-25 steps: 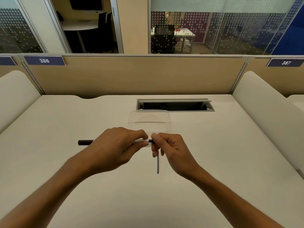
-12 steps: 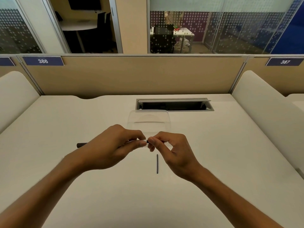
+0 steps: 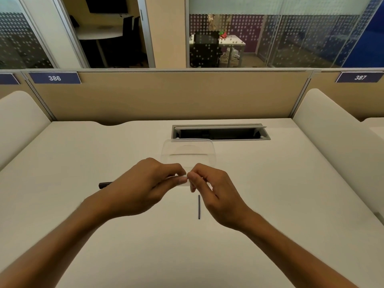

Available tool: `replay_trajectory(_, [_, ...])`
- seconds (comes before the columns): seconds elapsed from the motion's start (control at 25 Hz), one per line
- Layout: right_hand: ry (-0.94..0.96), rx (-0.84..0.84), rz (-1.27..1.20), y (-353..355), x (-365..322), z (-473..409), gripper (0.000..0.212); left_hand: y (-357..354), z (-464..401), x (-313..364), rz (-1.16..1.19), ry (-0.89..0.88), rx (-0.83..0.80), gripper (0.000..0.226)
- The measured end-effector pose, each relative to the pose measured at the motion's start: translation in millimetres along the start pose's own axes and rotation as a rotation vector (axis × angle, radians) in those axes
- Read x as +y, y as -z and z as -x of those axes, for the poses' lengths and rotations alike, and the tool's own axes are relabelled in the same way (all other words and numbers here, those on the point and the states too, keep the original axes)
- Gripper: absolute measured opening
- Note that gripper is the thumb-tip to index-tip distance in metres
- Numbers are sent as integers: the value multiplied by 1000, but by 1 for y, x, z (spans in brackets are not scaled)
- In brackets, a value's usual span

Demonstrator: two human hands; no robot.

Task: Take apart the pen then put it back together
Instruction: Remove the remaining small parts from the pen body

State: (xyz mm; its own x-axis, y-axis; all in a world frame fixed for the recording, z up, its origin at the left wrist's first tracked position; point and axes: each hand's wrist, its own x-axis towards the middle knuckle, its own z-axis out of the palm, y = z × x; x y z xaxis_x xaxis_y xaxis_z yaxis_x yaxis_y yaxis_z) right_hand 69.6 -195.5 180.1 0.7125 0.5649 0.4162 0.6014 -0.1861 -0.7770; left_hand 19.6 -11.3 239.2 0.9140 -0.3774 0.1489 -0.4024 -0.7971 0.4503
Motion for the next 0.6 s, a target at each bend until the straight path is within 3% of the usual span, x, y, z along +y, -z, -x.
replay_trajectory(0.16, [289, -56, 210, 7, -2, -5, 25, 12, 2, -3, 399, 74, -139, 28])
replay_trajectory(0.28, [370, -34, 331, 9, 3, -6, 30, 12, 3, -2, 385, 67, -121, 26])
replay_trajectory(0.6, [-101, -55, -118, 4, 0, -6, 37, 2, 3, 0, 101, 55, -6, 19])
